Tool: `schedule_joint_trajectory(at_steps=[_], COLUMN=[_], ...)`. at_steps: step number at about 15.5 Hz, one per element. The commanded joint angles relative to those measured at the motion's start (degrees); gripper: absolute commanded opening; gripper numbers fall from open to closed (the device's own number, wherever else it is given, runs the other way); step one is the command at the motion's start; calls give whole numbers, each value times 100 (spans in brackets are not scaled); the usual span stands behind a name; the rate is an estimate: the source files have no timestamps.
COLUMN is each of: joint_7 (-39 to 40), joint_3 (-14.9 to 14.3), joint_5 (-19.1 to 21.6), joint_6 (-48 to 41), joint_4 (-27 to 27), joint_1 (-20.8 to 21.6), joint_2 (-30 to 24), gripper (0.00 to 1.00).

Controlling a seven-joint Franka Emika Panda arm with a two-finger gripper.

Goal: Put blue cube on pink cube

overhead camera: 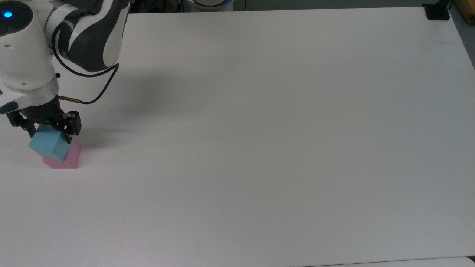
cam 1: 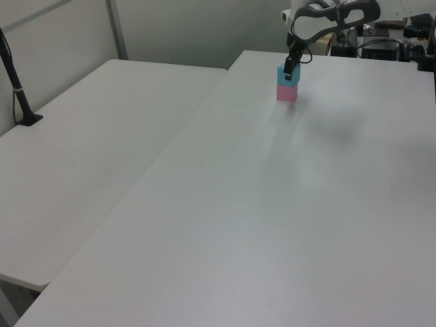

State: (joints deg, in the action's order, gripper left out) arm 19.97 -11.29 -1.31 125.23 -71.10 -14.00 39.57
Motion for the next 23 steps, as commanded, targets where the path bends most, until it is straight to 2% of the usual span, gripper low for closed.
schedule_joint_trajectory(at_steps=[1, 3, 5, 7, 9, 13, 15, 16, 19, 20, 23], joint_7=[-46, -46, -55, -55, -55, -90, -492, -869, -1942, -2188, -2419], joint_3=[-5, 12, 135, 276, 302, 381, 731, 907, 1715, 1918, 2218], joint_5=[96, 96, 104, 105, 78, 43, -97, -298, -844, -871, -819], joint_6=[81, 55, 11, -42, -418, -788, -964, -1104, -1596, -1781, -2360], joint_4=[17, 17, 17, -18, -53, -53, -71, -140, -447, -588, -1062], joint_1=[3, 3, -75, -129, -146, -94, -76, -76, -93, -94, -6], joint_2=[7, -55, -221, -414, -546, -915, -1100, -1223, -1758, -1995, -2724], gripper=[87, 88, 94, 95, 99, 100, 100, 100, 100, 100, 100])
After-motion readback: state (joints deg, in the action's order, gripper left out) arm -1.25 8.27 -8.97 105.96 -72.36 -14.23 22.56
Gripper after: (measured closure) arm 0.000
